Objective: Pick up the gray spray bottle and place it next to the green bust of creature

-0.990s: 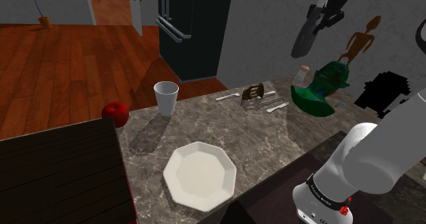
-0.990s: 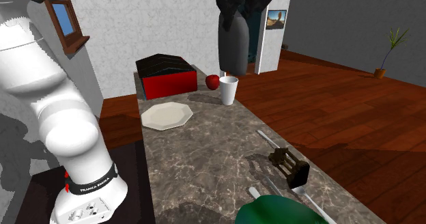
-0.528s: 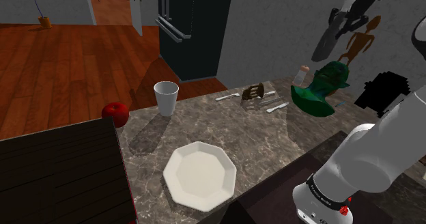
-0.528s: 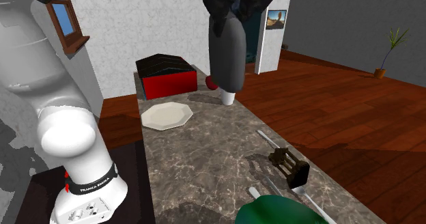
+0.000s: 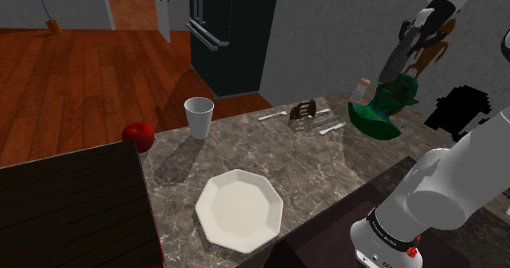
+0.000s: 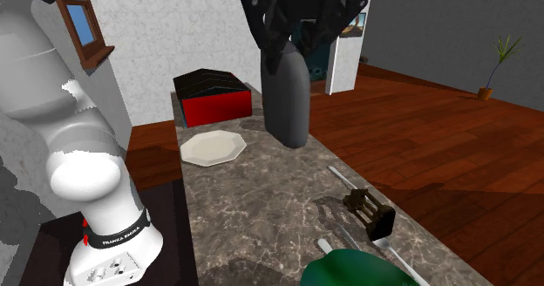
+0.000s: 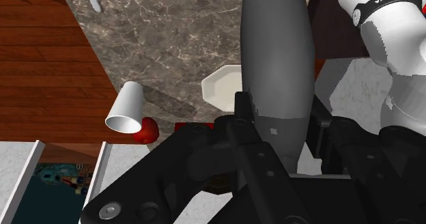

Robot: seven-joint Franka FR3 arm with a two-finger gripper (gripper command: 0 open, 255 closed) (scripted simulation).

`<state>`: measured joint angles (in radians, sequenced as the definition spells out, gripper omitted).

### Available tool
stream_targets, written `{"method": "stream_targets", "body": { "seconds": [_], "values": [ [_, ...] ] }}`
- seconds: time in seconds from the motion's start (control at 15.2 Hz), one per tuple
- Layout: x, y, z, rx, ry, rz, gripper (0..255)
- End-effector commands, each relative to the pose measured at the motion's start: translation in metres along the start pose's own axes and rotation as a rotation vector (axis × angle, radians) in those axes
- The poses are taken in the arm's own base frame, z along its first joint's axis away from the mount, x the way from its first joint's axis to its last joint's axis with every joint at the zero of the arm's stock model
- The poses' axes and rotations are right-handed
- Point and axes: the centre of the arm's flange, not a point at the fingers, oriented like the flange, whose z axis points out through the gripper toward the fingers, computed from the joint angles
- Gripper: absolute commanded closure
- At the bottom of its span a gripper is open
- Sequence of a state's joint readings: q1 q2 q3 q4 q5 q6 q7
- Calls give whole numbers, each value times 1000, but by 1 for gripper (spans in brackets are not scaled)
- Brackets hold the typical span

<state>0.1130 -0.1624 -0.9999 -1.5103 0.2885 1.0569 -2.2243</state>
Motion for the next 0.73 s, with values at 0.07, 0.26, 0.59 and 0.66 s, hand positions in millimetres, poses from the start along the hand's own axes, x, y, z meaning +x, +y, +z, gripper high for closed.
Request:
{"method": "stream_targets", "body": {
  "seconds": [0.07, 0.26, 0.59, 0.66],
  "values": [
    [-7, 0, 14, 0, -1, 0, 255],
    [-15, 0, 27, 0, -1, 0, 255],
    [-29, 0, 50, 0, -1, 0, 255],
    [-32, 0, 54, 0, -1, 0, 255]
  ]
}}
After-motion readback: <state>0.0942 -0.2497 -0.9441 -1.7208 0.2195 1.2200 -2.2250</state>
